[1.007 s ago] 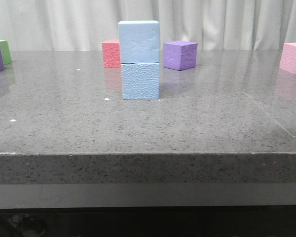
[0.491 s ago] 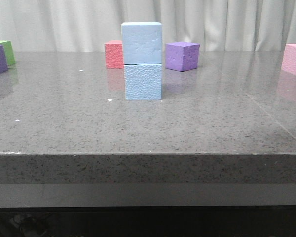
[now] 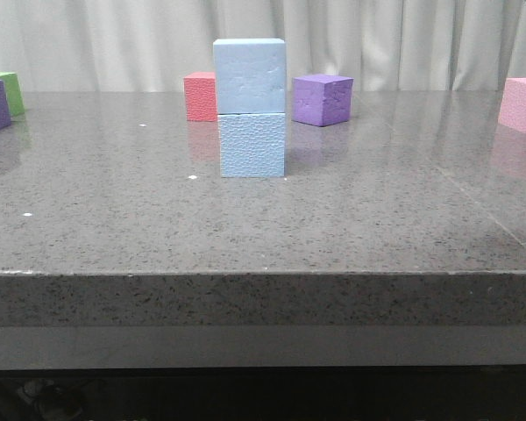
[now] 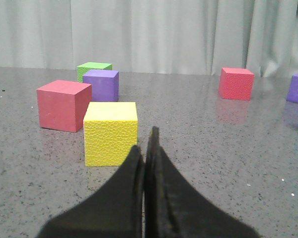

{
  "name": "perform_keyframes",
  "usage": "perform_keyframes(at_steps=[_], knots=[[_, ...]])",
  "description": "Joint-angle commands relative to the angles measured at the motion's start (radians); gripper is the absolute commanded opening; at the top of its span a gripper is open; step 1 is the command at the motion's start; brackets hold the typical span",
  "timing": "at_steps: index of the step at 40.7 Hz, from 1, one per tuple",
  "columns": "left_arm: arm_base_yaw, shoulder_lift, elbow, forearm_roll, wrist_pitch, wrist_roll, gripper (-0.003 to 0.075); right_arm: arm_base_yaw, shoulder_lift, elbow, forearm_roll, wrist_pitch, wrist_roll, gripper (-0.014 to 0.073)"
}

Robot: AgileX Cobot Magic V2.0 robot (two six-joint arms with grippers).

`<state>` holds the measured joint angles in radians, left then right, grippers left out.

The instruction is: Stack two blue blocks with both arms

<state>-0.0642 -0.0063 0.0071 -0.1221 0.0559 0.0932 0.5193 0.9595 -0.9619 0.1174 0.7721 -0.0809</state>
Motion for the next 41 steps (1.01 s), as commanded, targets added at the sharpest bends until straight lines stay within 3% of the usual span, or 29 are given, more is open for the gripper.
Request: perform_keyframes(at_steps=[1, 14, 34, 41], knots=[[0.003, -0.026, 0.035, -0.016, -0.069, -0.022, -0.0018, -0.004, -0.013, -0.025, 0.002, -0.056, -0.007, -0.0017], [-0.018, -0.026, 0.035, 0.019, -0.056, -0.024, -0.0018, -0.004, -0.013, -0.025, 0.002, -0.055, -0.007, -0.0017], [-0.006, -0.026, 0.035, 0.197, -0.070, -0.247, -0.0018, -0.004, -0.013, -0.025, 0.002, -0.054, -0.007, -0.0017], [-0.006, -0.026, 0.035, 0.201, -0.070, -0.250, -0.0018, -0.004, -0.013, -0.025, 0.002, -0.054, -0.007, -0.0017]])
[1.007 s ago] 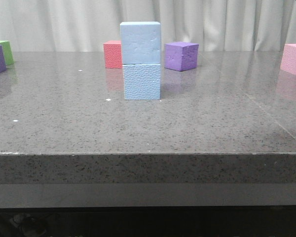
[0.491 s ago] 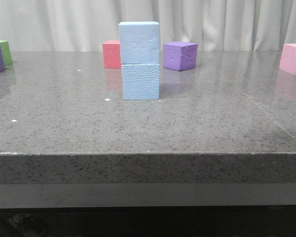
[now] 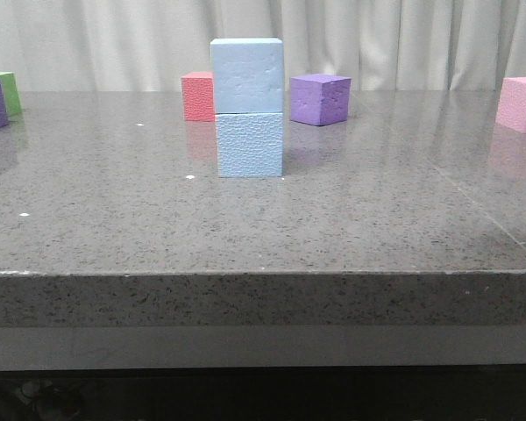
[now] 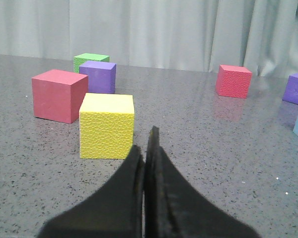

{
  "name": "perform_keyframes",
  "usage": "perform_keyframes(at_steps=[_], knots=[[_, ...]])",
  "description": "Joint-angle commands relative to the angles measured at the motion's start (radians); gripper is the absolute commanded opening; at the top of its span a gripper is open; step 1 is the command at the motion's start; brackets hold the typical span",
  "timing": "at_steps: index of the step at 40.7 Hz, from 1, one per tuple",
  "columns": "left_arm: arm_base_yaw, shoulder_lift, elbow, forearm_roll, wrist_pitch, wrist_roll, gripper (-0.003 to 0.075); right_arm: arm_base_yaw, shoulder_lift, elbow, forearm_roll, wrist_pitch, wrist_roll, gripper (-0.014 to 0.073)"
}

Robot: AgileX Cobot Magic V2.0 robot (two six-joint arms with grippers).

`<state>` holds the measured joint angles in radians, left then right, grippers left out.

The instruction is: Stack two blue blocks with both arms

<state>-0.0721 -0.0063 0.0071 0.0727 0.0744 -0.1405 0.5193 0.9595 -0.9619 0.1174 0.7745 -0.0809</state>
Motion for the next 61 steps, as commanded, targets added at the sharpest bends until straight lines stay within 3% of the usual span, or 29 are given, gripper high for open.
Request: perform_keyframes(at_steps=[1, 6, 11, 46, 52, 61], knots=[[0.002, -0.026, 0.035, 0.007, -0.089, -0.016, -0.0018, -0.004, -0.013, -0.025, 0.002, -0.056, -0.007, -0.0017], [0.002, -0.025, 0.035, 0.000, -0.084, -0.002, -0.0018, -0.004, -0.013, -0.025, 0.002, -0.056, -0.007, -0.0017], [0.002, -0.025, 0.035, -0.054, -0.082, 0.115, -0.0018, -0.004, -0.013, -0.025, 0.002, -0.056, -0.007, -0.0017], [0.002, -0.025, 0.035, -0.099, -0.074, 0.115, -0.0018, -0.006, -0.017, -0.025, -0.006, -0.058, -0.007, -0.0017], [0.002, -0.025, 0.035, -0.099, -0.074, 0.115, -0.0018, -0.125, -0.106, 0.031, -0.007, -0.117, -0.007, -0.0017], [0.001, -0.025, 0.035, -0.099, -0.074, 0.115, -0.0018, -0.366, -0.410, 0.280, 0.003, -0.345, -0.007, -0.0017]])
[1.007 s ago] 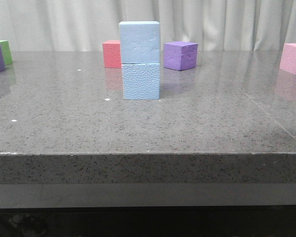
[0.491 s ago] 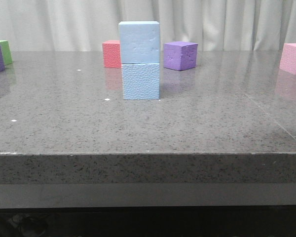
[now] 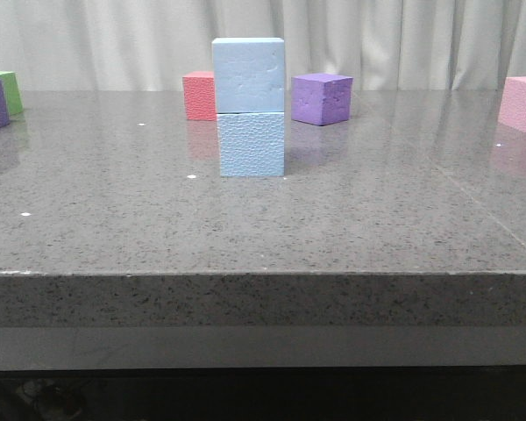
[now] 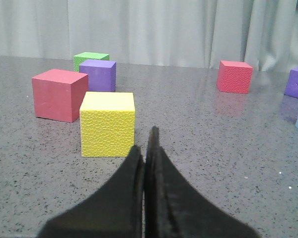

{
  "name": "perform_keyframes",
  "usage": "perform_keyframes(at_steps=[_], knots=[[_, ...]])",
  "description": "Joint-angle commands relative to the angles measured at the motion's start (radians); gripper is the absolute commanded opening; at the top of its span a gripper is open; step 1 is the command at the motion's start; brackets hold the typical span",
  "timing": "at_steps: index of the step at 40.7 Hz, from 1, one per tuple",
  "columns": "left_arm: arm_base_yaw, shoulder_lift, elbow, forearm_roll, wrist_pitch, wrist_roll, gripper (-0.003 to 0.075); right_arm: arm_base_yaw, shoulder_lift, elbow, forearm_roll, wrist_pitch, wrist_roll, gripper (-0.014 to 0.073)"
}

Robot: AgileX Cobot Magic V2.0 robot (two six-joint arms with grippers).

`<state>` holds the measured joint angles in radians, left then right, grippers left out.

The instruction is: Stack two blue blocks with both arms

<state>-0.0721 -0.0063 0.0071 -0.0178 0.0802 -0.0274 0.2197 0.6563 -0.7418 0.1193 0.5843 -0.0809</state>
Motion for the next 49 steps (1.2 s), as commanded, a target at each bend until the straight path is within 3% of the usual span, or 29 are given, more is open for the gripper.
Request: perform_keyframes(at_steps=[1, 10, 21, 49], knots=[[0.001, -0.025, 0.035, -0.009, -0.080, 0.002, -0.0018, -0.089, -0.148, 0.090, 0.001, -0.178, -0.007, -0.0017], [0.001, -0.025, 0.035, -0.009, -0.080, 0.002, -0.0018, -0.168, -0.449, 0.461, 0.002, -0.483, -0.007, -0.0017], [0.001, -0.025, 0.035, -0.009, -0.080, 0.002, -0.0018, -0.233, -0.657, 0.736, 0.002, -0.564, -0.007, -0.0017], [0.001, -0.025, 0.035, -0.009, -0.080, 0.002, -0.0018, -0.219, -0.686, 0.768, 0.002, -0.625, -0.007, -0.0017]])
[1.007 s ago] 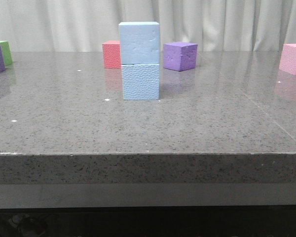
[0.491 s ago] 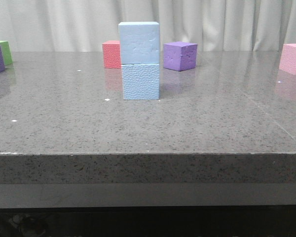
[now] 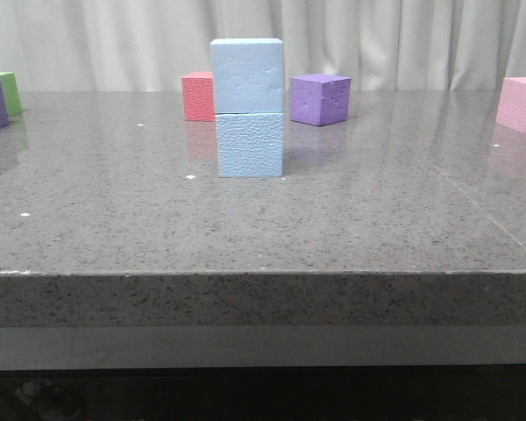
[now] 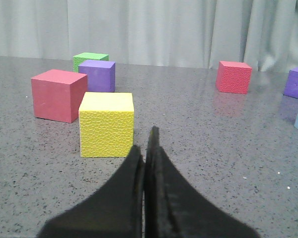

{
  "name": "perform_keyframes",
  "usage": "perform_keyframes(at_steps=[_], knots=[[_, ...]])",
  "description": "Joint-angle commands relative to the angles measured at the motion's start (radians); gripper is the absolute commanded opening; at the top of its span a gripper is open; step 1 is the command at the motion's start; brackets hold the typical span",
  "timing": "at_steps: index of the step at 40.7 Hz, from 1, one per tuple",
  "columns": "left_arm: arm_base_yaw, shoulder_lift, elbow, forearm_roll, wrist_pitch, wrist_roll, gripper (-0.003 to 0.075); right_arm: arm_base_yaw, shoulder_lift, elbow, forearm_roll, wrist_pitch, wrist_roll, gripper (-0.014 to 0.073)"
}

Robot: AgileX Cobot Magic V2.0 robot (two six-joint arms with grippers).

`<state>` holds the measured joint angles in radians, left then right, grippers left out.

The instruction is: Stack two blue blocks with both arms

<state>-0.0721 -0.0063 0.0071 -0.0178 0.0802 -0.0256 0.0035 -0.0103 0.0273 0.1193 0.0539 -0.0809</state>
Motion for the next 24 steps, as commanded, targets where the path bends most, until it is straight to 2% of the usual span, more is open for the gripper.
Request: perform_keyframes(at_steps=[1, 6, 13, 24], knots=[[0.001, -0.025, 0.035, -0.009, -0.080, 0.001, -0.0018, -0.003, -0.019, -0.001, 0.002, -0.096, -0.007, -0.0017], [0.001, -0.025, 0.035, -0.009, -0.080, 0.001, -0.0018, -0.003, -0.019, -0.001, -0.009, -0.102, -0.002, -0.0017], [0.001, -0.025, 0.035, -0.009, -0.080, 0.001, -0.0018, -0.003, -0.019, -0.001, -0.107, -0.104, 0.139, -0.0017], [0.001, -0.025, 0.035, -0.009, -0.080, 0.001, -0.0018, -0.003, -0.019, -0.001, -0.106, -0.104, 0.139, -0.0017]])
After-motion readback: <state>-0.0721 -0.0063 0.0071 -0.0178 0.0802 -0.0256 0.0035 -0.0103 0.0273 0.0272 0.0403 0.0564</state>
